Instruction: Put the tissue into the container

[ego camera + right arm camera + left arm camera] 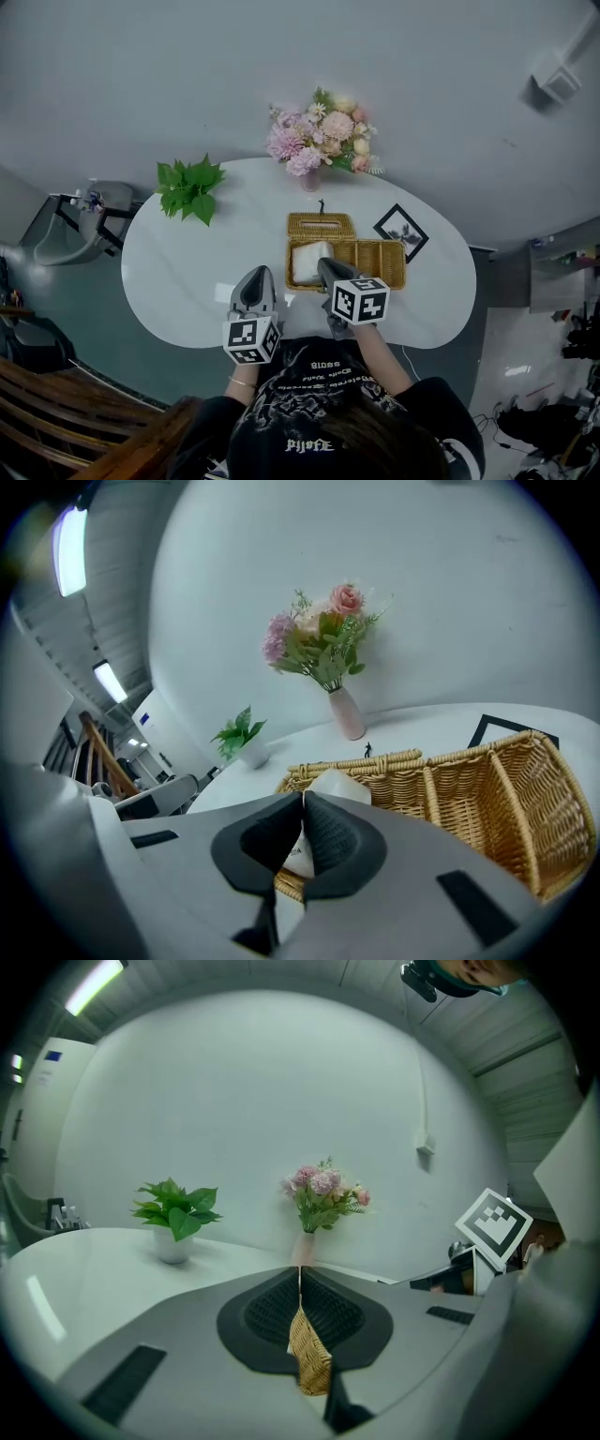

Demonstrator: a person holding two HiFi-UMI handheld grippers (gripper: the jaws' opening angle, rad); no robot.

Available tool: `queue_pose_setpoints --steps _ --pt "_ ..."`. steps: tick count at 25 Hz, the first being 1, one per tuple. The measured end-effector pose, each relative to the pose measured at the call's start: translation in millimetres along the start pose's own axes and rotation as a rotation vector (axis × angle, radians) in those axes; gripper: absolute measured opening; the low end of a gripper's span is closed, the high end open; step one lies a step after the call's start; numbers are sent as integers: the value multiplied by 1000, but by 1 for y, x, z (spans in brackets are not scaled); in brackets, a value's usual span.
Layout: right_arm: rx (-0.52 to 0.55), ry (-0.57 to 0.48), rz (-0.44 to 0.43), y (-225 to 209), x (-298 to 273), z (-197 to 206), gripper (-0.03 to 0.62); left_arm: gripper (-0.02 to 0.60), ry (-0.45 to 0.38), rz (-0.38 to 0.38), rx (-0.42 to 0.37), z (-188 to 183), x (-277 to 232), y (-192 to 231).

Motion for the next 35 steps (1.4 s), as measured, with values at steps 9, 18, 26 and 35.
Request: queue_pose_setpoints --steps 9,18,26,35 --pt "-112 19 116 -21 10 9 28 26 41 54 15 13 1 -7" --pt "-125 71 232 -25 11 14 32 26 63 84 -10 15 -1 -9" --pt "-118 87 261 -23 11 14 190 26 74 127 -27 13 -3 -12" --pt "-91 -13 276 -13 31 16 245 26 80 196 -52 9 -4 -13"
Point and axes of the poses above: the fingertips, and each gripper's own axes: x backward along the fingers, y to its left, z out of its underside, the point moved 8 cm from there along x, backward along the fingers, and after that the axes turned 3 degrees about x, right-handed, at the moved point
